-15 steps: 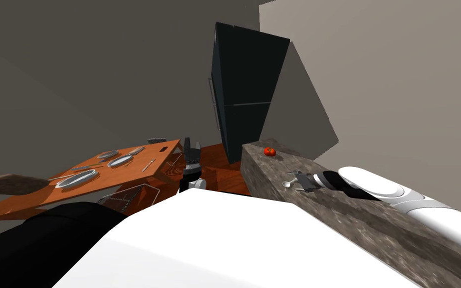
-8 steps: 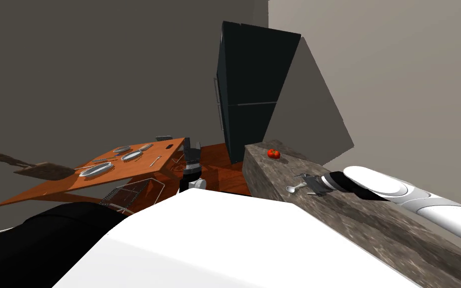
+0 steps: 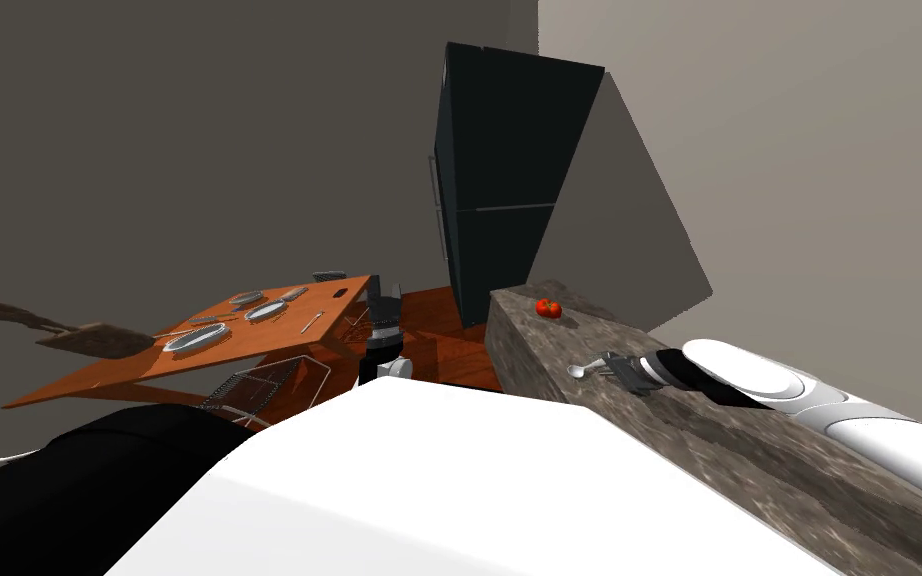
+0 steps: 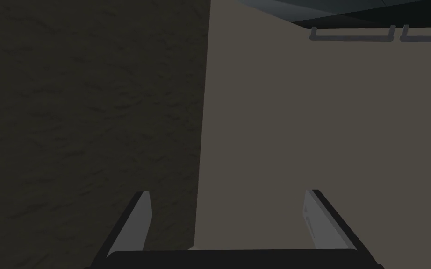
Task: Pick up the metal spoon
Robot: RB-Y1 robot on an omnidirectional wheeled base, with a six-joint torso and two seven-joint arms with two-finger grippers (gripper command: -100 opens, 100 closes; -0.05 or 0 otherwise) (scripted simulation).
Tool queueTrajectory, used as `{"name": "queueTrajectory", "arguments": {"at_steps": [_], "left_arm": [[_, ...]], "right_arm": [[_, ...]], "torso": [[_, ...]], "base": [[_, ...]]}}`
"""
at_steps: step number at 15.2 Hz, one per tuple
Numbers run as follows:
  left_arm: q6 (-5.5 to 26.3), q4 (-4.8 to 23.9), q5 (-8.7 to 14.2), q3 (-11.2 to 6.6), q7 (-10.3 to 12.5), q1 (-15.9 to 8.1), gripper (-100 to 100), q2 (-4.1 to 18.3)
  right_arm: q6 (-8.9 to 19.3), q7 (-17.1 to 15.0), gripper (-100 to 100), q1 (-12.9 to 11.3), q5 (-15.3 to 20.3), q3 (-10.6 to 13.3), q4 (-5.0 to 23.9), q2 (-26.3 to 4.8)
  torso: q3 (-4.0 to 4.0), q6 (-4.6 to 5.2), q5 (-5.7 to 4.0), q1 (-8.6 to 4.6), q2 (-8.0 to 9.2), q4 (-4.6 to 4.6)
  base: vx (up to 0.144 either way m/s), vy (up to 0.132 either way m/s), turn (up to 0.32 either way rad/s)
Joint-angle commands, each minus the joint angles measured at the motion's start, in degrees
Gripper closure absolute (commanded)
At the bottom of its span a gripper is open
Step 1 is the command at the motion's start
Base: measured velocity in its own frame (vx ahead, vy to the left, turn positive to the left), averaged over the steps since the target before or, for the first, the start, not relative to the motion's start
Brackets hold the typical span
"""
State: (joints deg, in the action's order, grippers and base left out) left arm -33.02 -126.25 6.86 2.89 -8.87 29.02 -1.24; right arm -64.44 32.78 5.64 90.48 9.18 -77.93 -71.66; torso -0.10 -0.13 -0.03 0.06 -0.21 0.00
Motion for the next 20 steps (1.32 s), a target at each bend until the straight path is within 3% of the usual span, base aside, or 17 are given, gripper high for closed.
{"name": "queueTrajectory", "arguments": {"at_steps": [1,2,4,5,9,12,16,17,18,19,20], "left_arm": [[0.0,0.0,0.0,0.0,0.0,0.0,0,0.0],[0.0,0.0,0.0,0.0,0.0,0.0,0,0.0],[0.0,0.0,0.0,0.0,0.0,0.0,0,0.0],[0.0,0.0,0.0,0.0,0.0,0.0,0,0.0],[0.0,0.0,0.0,0.0,0.0,0.0,0,0.0],[0.0,0.0,0.0,0.0,0.0,0.0,0,0.0],[0.0,0.0,0.0,0.0,0.0,0.0,0,0.0],[0.0,0.0,0.0,0.0,0.0,0.0,0,0.0],[0.0,0.0,0.0,0.0,0.0,0.0,0,0.0],[0.0,0.0,0.0,0.0,0.0,0.0,0,0.0],[0.0,0.0,0.0,0.0,0.0,0.0,0,0.0]], "right_arm": [[0.0,0.0,100,0.0,0.0,0.0,0.0,0.0],[-1.71,-0.71,100,-0.85,-0.7,-0.8,-0.86,-1.31],[-0.94,-0.63,100,-0.03,-0.63,-0.84,-1.22,-1.21],[-1.0,-0.84,-100,-1.15,-1.11,-2.56,-1.5,-2.79],[-1.09,-0.37,-100,-1.85,-1.93,-3.74,-0.8,-3.34],[-2.25,0.92,-100,-0.98,-1.72,-2.42,-0.08,-2.34],[1.13,1.71,-100,-0.74,-0.91,-1.92,0.91,-0.47],[0.21,1.32,-100,-0.44,-1.28,-2.4,0.28,-1.19],[-1.18,0.92,100,-1.25,-1.59,-2.55,0.23,-2.0],[-1.76,0.72,100,-1.38,-1.77,-2.71,0.06,-2.38],[-0.6,1.19,100,-0.88,-1.61,-2.61,0.25,-1.85]], "torso": [[0.0,0.0,0.0,0.0,0.0,0.0],[-0.02,0.0,0.0,0.0,-0.03,-0.01],[-0.01,0.01,0.02,0.0,-0.01,0.0],[-0.01,0.0,0.0,0.0,-0.02,-0.01],[-0.02,-0.02,0.01,0.0,-0.03,0.0],[-0.22,-0.1,-0.01,-0.01,-0.37,-0.09],[-0.12,-0.01,-0.01,0.01,-0.18,-0.06],[-0.06,-0.01,-0.01,0.04,-0.08,-0.03],[-0.04,0.0,0.01,0.04,-0.05,-0.02],[-0.04,0.0,0.02,0.03,-0.07,-0.01],[-0.05,0.01,0.02,0.02,-0.09,-0.02]], "base": [[0.0,0.0,0.0],[-0.009,-0.002,-0.043],[-0.012,-0.004,-0.046],[-0.017,-0.001,0.0],[-0.007,-0.003,0.051],[0.084,-0.009,0.286],[0.01,0.0,0.045],[-0.017,0.008,0.007],[0.001,0.0,-0.033],[0.01,-0.005,-0.047],[0.008,-0.004,-0.017]]}}
